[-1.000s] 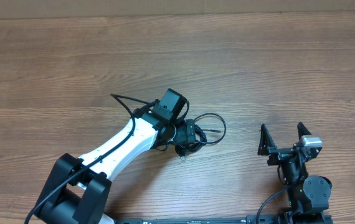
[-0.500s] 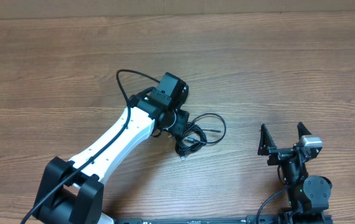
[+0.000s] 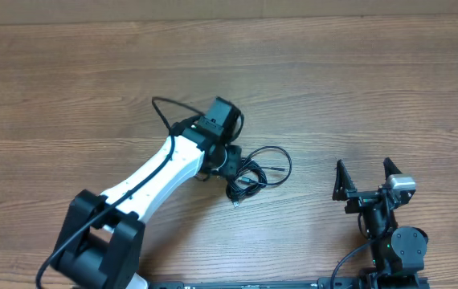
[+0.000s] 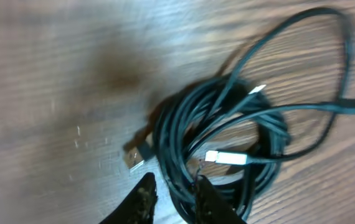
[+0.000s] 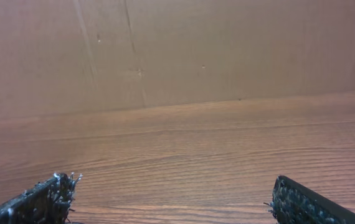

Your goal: Untangle cables

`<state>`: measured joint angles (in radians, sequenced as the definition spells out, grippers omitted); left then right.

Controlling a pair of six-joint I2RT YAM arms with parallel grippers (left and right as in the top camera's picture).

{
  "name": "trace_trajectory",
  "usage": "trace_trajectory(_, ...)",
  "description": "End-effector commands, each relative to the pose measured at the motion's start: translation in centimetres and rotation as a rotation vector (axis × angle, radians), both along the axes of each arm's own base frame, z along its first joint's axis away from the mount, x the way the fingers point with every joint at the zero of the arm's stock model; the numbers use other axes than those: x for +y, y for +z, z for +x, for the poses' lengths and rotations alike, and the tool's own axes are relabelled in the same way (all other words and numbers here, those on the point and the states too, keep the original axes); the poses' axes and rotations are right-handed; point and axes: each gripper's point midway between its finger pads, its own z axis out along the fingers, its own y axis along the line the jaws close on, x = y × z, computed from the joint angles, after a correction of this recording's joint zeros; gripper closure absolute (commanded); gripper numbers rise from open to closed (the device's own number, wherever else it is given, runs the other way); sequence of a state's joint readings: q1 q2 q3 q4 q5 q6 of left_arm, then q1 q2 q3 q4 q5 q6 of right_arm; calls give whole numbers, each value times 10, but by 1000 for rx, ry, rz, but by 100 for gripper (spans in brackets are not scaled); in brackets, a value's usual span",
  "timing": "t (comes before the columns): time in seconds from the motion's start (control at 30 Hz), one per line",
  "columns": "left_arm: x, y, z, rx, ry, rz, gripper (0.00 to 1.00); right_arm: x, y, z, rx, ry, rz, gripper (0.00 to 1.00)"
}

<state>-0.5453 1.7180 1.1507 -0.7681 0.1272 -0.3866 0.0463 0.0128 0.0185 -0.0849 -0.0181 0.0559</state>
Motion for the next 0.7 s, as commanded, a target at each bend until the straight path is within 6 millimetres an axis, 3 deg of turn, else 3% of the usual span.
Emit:
trace_trajectory(0.0,7,-20,-10,116,246,13,77,-2,-2,0,-2,-10,-1,0)
trace_trajectory(0.1,4,-25,-15,163,298,4,69,-2,-2,0,-2,-10,-2,0)
trace_trajectory(0.23,-2,-35,-23,208,299,1,51,-2,-2,0,-2,-10,-1,0)
trace_trajectory(0.3,-5,-41,-27,224,295,13,49,-2,-2,0,-2,-10,-1,0)
trace_trajectory(0.37,-10,-48,-31,236,288,25,55,-2,-2,0,-2,-10,-2,0)
trace_trajectory(0.53,-25,-64,-40,245,242,46,96,-2,-2,0,-2,-10,-2,0)
trace_trajectory(0.67,-22,-65,-38,220,219,68,96,-2,-2,0,-2,-10,-2,0)
